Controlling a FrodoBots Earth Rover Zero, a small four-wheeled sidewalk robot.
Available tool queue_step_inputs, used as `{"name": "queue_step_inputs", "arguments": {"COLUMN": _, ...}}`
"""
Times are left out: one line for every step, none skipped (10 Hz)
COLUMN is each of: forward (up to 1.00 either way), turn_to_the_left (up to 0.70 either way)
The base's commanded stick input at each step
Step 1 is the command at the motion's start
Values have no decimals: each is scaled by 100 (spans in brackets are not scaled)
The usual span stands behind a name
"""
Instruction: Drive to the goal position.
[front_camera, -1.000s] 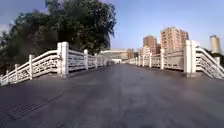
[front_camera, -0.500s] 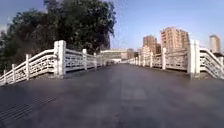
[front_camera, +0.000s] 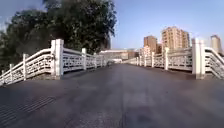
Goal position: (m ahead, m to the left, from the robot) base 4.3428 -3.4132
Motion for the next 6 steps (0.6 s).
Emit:
{"name": "queue_step_inputs", "arguments": {"forward": 45, "turn_to_the_left": 0}}
{"name": "queue_step_inputs", "arguments": {"forward": 45, "turn_to_the_left": 0}}
{"name": "queue_step_inputs", "arguments": {"forward": 45, "turn_to_the_left": 0}}
{"name": "queue_step_inputs", "arguments": {"forward": 45, "turn_to_the_left": 0}}
{"name": "queue_step_inputs", "arguments": {"forward": 45, "turn_to_the_left": 0}}
{"name": "queue_step_inputs", "arguments": {"forward": 45, "turn_to_the_left": 0}}
